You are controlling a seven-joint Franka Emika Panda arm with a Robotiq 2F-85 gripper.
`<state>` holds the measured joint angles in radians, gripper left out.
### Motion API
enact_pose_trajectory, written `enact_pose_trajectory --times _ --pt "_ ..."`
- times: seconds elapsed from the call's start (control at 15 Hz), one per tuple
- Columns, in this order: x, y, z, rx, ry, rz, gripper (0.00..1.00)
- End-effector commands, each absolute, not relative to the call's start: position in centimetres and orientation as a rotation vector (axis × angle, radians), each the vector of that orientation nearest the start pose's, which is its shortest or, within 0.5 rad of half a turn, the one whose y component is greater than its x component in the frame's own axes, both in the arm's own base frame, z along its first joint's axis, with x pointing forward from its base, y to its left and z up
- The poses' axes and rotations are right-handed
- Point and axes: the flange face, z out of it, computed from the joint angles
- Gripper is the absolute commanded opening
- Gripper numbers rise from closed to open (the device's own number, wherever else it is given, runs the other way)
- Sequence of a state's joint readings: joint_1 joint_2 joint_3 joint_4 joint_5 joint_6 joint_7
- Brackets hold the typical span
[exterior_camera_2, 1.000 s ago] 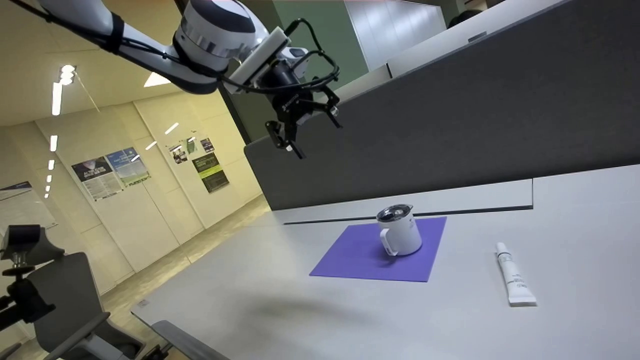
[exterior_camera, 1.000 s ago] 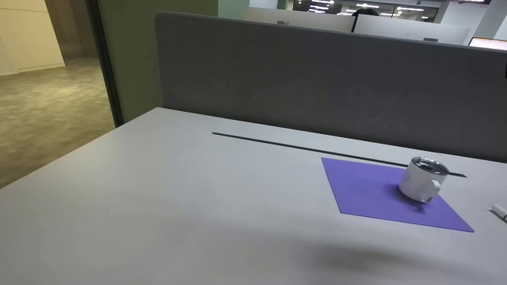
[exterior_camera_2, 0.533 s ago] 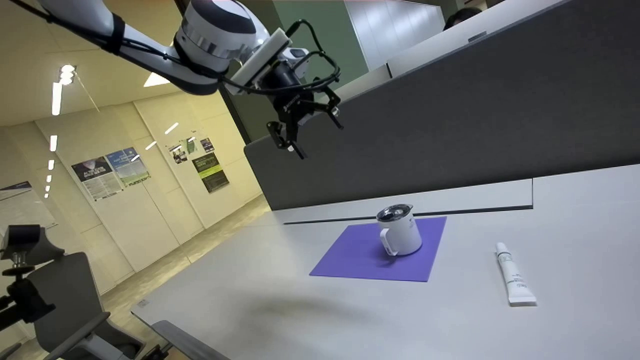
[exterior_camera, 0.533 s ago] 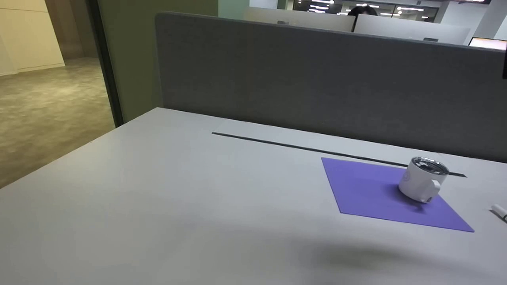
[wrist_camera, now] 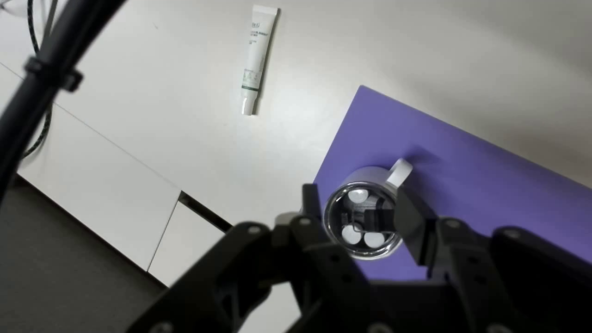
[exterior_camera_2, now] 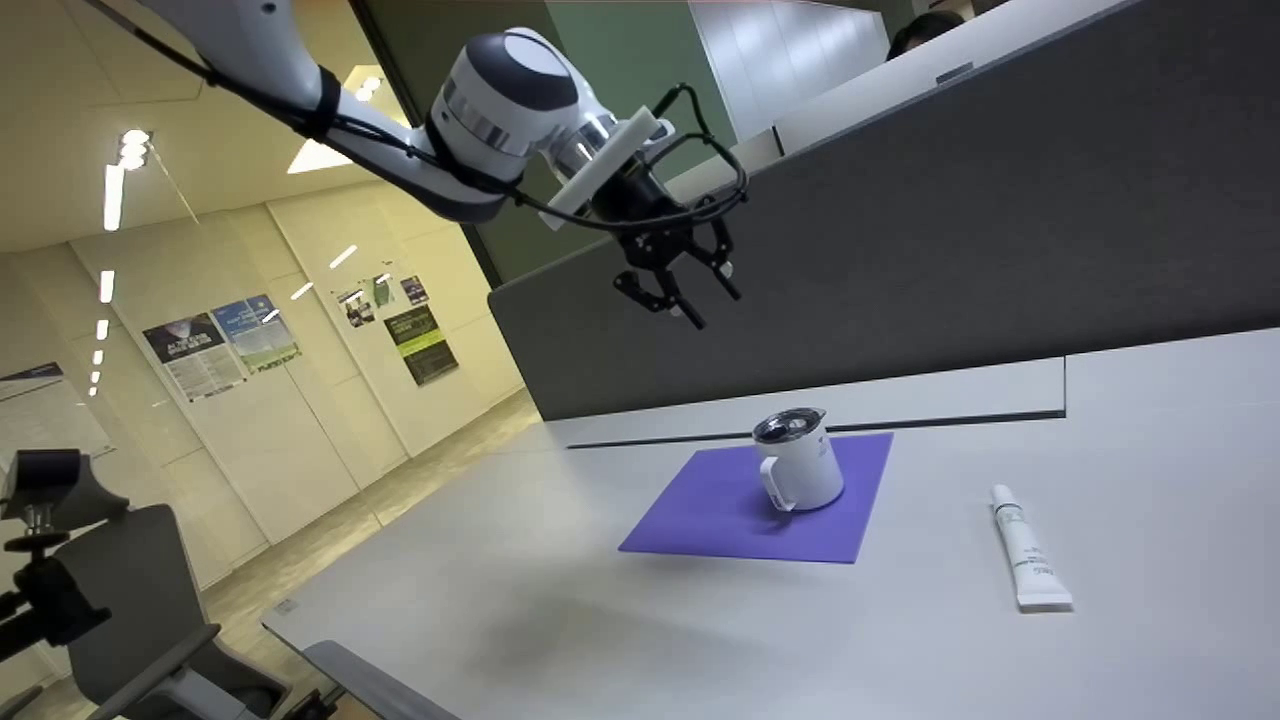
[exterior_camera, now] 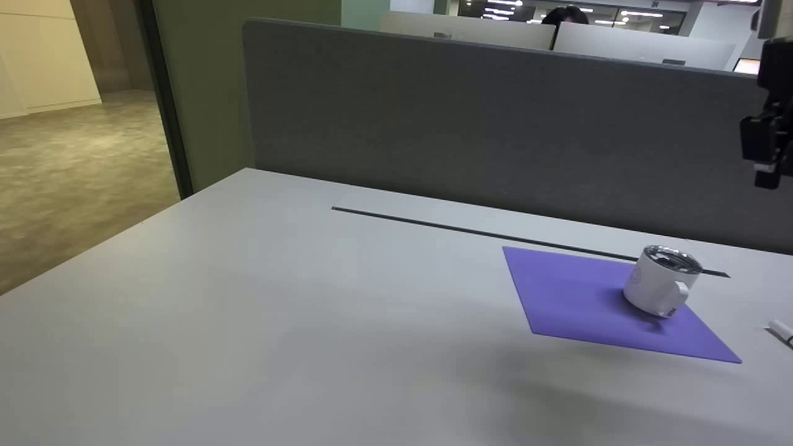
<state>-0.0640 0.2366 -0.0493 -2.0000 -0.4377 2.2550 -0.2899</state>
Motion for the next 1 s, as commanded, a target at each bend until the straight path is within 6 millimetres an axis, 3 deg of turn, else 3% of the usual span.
enact_pose_trajectory --times 0.0,0.2,0.73,0.8,0.87,0.93 --pt "62.7 -9.0 32.7 -3.383 -0.788 0.038 0.17" --pt "64.5 -9.3 30.6 -3.346 -0.769 0.031 0.01" --pt "66.4 -8.9 25.1 -3.292 -0.738 0.148 0.0" --pt "66.4 -8.8 24.6 -3.301 -0.708 0.241 0.0" --pt "65.4 -8.8 24.6 -3.29 -0.756 0.162 0.0" --pt "65.5 -8.8 24.3 -3.286 -0.751 0.205 0.0"
